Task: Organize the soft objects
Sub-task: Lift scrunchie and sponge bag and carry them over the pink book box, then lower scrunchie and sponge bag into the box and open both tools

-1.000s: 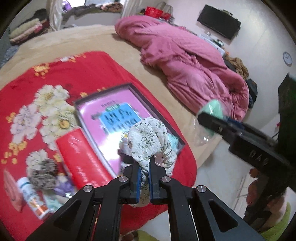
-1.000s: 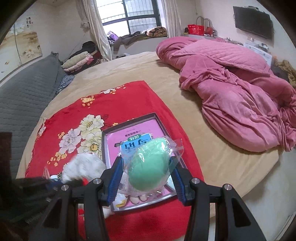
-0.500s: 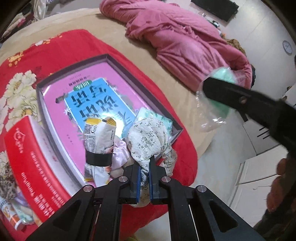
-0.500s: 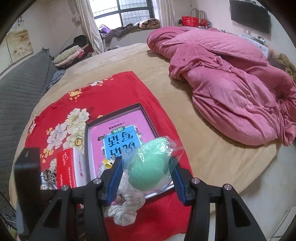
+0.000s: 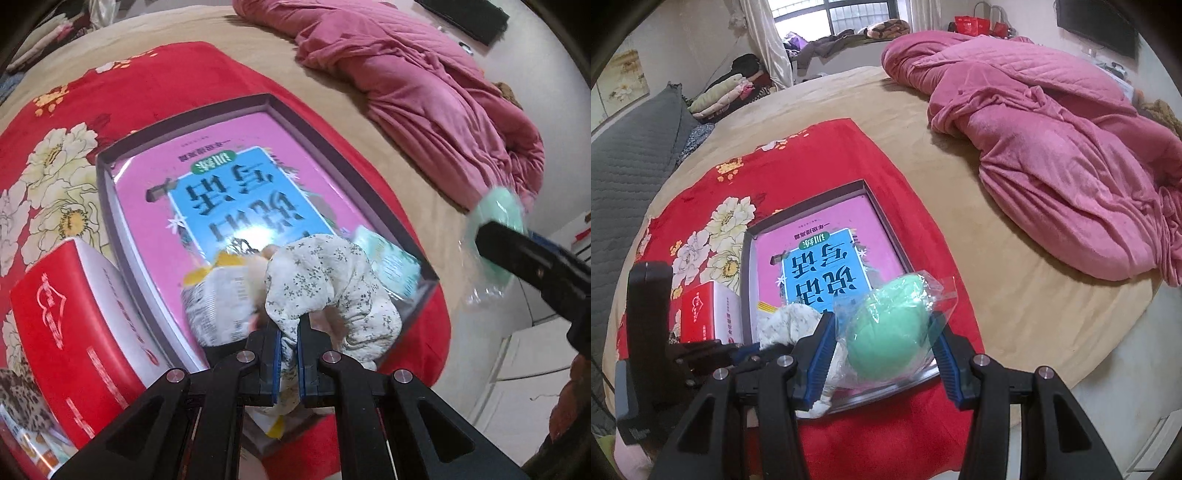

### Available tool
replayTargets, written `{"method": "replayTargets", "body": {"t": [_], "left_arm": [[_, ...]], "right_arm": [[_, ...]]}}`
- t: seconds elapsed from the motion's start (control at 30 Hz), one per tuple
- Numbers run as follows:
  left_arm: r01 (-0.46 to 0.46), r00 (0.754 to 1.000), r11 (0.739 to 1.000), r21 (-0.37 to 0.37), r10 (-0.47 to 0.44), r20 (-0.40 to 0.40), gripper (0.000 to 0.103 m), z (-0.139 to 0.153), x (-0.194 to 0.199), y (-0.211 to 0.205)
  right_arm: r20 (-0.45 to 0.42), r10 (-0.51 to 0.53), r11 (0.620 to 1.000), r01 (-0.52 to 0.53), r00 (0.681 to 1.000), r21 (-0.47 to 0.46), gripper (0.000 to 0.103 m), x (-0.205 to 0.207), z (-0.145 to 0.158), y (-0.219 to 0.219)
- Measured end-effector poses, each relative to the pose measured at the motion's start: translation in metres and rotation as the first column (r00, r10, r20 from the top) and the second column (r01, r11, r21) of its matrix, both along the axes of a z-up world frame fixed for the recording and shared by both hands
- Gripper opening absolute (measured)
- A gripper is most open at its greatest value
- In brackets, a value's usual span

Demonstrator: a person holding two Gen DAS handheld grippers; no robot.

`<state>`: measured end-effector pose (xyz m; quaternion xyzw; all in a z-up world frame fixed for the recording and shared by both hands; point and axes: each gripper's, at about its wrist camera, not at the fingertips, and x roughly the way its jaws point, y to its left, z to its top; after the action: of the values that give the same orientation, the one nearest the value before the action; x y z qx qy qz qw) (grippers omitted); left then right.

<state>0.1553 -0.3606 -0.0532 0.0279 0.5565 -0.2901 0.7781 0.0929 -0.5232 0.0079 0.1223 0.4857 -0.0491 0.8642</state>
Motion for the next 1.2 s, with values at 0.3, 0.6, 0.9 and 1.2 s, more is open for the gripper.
{"method": "replayTargets", "body": {"t": [0.3,0.6,0.9,1.2], "left_arm": [[-0.033,0.999,0.999,-0.007,0.033,-0.013,0.006,-0.002,0.014,0.009],[0.009,1.0,1.0,-0.001,-0.009,-0.006,0.006,-0.003,0.002,0.006],[0.0,0.999,1.0,-0.026,-0.001,-0.035,0.006,-0.005,0.0,0.012],[0.006,0.999,1.0,-0.027,-0.007,-0.038,0.006,-0.006,0.001,0.012]], "right_arm": [[-0.027,0.019,1.0,-0.018,0.999,0.014,0.051,0.016,-0.012,0.002],[-0.069,0.022,1.0,-0.02,0.997,0.021,0.051,0.035,-0.031,0.011],[-0.089,0.058,0.998,-0.056,0.994,0.016,0.051,0.055,-0.045,0.028],[-0.151,0.039,0.997,-0.029,0.988,0.066,0.051,0.076,-0.074,0.023]]}}
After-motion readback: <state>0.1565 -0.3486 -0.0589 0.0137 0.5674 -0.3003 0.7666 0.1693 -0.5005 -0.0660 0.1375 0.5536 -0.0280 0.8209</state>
